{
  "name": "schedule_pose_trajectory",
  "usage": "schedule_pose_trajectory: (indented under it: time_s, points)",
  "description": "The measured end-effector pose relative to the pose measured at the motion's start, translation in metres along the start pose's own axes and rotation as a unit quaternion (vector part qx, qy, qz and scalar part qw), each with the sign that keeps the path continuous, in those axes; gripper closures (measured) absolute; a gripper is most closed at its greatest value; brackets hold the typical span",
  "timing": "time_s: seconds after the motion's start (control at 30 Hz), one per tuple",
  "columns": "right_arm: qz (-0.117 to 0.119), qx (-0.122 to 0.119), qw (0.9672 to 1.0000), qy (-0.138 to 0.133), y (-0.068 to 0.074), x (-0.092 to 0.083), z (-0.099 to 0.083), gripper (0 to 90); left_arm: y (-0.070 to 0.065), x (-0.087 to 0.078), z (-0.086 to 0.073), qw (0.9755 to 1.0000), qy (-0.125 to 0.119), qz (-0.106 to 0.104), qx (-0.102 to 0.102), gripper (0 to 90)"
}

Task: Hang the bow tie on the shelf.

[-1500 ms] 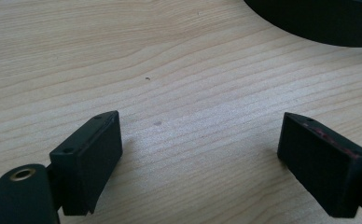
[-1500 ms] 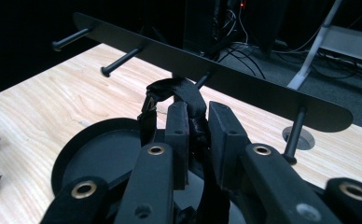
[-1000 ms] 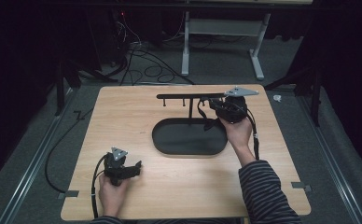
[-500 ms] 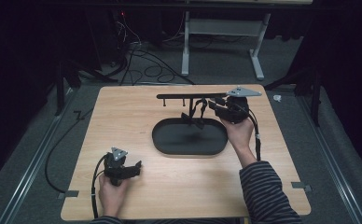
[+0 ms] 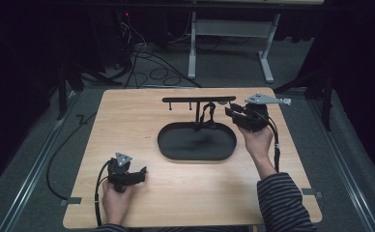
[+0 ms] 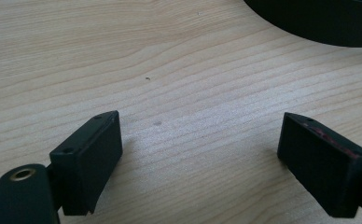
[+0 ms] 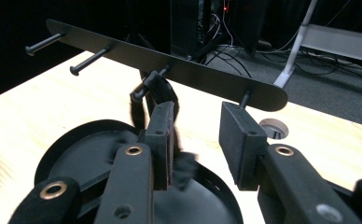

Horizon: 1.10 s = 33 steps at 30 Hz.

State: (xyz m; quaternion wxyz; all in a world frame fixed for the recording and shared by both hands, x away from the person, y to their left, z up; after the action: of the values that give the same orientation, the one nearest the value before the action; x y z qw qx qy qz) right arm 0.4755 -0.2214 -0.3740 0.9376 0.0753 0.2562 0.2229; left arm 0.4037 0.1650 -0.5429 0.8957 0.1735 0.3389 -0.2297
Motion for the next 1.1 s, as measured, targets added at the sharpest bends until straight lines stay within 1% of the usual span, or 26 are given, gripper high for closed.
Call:
schedule_pose_trajectory:
  time_s: [0.3,0.53,0.73,0.9,1.1]
  points:
    - [0.003,0.011,0.9999,0.006,-0.007,-0.008,-0.005,66.1,0.000,0.000,0.000,1.0000,0.000,0.000,0.000,14.3]
    - [-0.001,0.014,0.9999,0.003,-0.014,-0.018,-0.010,66.0,0.000,0.000,0.000,1.0000,0.002,-0.001,0.001,14.2]
    - [-0.002,0.022,0.9997,-0.002,-0.022,-0.029,-0.013,66.1,0.000,0.000,0.000,1.0000,0.001,0.000,0.001,14.2]
    - [0.000,0.022,0.9998,-0.002,-0.026,-0.036,-0.016,66.0,0.000,0.000,0.000,1.0000,0.002,-0.001,0.001,14.2]
    - [0.000,0.027,0.9996,-0.008,-0.029,-0.044,-0.018,66.1,0.000,0.000,0.000,1.0000,0.001,0.000,0.001,14.3]
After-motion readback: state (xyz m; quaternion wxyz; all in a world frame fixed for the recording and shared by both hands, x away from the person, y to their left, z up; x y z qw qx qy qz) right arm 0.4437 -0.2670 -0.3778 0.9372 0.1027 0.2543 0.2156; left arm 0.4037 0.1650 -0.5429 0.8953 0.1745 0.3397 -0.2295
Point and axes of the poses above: each handheld gripper's, and its own axes: x roughly forward along the jaws, z roughly out of its top, y roughly to its left, the point moved 5 cm from there along x, roughly forward along the jaws, and after that the axes turned 14 degrees about x, right-handed, at the moved point
